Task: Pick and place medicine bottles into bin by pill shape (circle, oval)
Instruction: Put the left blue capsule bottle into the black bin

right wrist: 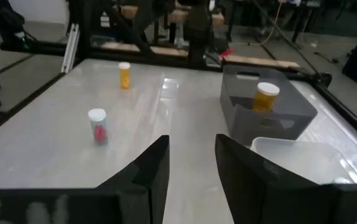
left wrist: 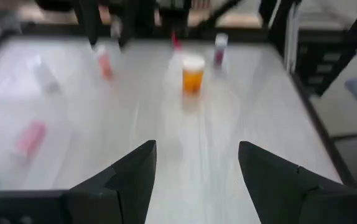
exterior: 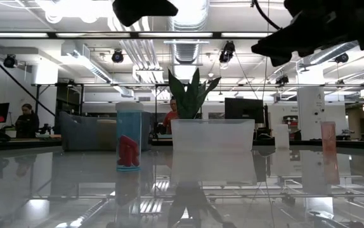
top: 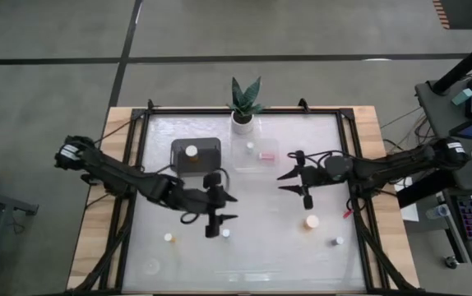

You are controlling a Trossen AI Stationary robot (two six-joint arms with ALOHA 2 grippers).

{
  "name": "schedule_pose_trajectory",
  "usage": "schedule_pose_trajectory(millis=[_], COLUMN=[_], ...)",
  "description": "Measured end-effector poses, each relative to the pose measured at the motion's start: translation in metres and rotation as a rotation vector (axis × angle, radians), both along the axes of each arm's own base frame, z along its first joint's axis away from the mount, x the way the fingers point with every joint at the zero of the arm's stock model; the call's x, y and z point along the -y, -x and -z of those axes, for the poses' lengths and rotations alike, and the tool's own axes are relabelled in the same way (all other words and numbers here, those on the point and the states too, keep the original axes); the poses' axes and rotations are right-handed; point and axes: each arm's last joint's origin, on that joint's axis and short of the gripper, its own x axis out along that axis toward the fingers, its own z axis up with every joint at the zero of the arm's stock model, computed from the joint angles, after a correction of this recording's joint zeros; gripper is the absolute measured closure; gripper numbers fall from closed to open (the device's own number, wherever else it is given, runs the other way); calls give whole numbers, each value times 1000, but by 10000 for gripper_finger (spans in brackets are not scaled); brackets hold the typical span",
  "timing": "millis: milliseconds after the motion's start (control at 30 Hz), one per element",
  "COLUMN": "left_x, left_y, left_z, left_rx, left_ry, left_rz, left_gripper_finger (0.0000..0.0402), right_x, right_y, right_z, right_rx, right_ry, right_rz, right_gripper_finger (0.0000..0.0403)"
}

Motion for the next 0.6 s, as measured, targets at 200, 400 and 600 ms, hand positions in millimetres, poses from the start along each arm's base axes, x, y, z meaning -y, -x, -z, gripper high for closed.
schedule_pose_trajectory(millis=[200, 400, 600], left_x=[23, 45, 56], left_y=[-18, -29, -38], left_z=[-2, 9, 30], left_rx=[-260, -448, -539], left_ry=[-1, 24, 50], left_rz=[-19, 13, 71], left_gripper_finger=[189, 189, 182], right_x=[1, 2, 1], right_y=[13, 18, 20], right_z=[4, 5, 8], right_rx=[43, 66, 58], right_ry=[1, 36, 35], right_rz=[0, -7, -15], right_gripper_finger=[283, 290, 291])
